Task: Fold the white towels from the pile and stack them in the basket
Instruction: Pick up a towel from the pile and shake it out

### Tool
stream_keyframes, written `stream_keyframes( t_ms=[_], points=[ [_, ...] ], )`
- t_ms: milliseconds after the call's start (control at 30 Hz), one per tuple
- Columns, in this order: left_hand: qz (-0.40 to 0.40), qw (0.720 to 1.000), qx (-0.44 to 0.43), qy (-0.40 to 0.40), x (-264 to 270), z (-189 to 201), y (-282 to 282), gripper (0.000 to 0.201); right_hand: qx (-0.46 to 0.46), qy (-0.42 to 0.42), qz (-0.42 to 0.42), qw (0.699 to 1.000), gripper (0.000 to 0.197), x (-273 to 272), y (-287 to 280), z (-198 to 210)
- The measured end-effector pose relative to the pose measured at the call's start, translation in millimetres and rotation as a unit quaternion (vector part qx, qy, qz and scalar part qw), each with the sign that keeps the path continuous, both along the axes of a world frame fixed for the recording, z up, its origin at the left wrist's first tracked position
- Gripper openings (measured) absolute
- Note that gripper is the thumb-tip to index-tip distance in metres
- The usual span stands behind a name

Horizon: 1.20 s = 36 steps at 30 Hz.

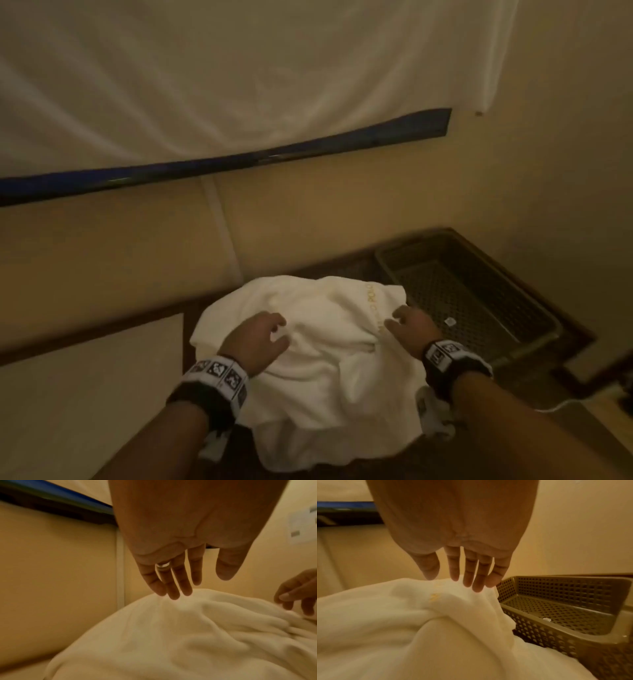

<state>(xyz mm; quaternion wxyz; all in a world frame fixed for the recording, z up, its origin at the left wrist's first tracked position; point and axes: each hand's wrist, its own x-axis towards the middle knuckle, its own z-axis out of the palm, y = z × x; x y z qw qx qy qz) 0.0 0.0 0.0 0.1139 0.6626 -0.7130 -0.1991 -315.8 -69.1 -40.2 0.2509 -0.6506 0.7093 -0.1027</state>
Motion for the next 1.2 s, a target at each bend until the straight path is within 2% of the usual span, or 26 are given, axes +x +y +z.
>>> stream_keyframes(
  t_ms=[100, 200, 267, 333, 467, 567, 700, 800, 867, 933, 1000, 1100, 1167, 1200],
  points=[
    [-0.005, 0.997, -0.014, -0.072, 0, -4, -38, 0.046, 0.029, -0.002, -0.036, 0.999, 0.05, -5, -24, -5],
    [0.015, 0.99, 0.036, -0.137, 5, -15, -66, 0.055, 0.065, -0.003, -0.037, 0.997, 0.054, -8, -41, -10],
    [0.026, 0.985, 0.089, -0.143, 8, -25, -79, 0.056, 0.079, 0.0, -0.026, 0.997, 0.052, -11, -53, -14],
    [0.022, 0.984, 0.117, -0.134, 7, -28, -90, 0.051, 0.098, -0.017, -0.028, 0.995, 0.052, -13, -67, -18],
    [0.03, 0.983, 0.117, -0.138, 0, -21, -113, 0.027, 0.114, -0.04, -0.057, 0.991, 0.059, -17, -91, -26],
    [0.028, 0.974, 0.128, -0.182, -2, -16, -125, 0.028, 0.121, -0.019, -0.044, 0.992, 0.052, -18, -103, -31],
    [0.01, 0.97, 0.133, -0.203, -5, -8, -133, 0.028, 0.096, -0.055, -0.036, 0.993, 0.046, -15, -122, -15],
    [0.005, 0.968, 0.153, -0.201, -7, 6, -143, 0.031, 0.028, -0.113, -0.006, 0.993, 0.048, -7, -138, 25],
    [0.011, 0.973, 0.148, -0.179, -14, 22, -151, 0.032, -0.018, -0.134, 0.055, 0.989, 0.04, 4, -144, 60],
    [0.006, 0.987, 0.1, -0.129, -23, 44, -159, 0.024, -0.049, -0.143, 0.12, 0.981, 0.026, 20, -143, 97],
    [0.003, 0.999, 0.031, -0.006, -33, 73, -165, 0.02, -0.067, -0.144, 0.182, 0.971, 0.018, 38, -137, 133],
    [-0.072, 0.979, 0.015, 0.188, -46, 128, -160, 0.039, -0.1, -0.155, 0.243, 0.952, 0.016, 65, -119, 187],
    [-0.111, 0.963, 0.002, 0.247, -48, 158, -152, 0.042, -0.129, -0.158, 0.26, 0.944, 0.015, 80, -105, 219],
    [-0.112, 0.956, -0.015, 0.27, -44, 171, -147, 0.038, -0.144, -0.159, 0.266, 0.94, 0.014, 87, -98, 233]
  ],
)
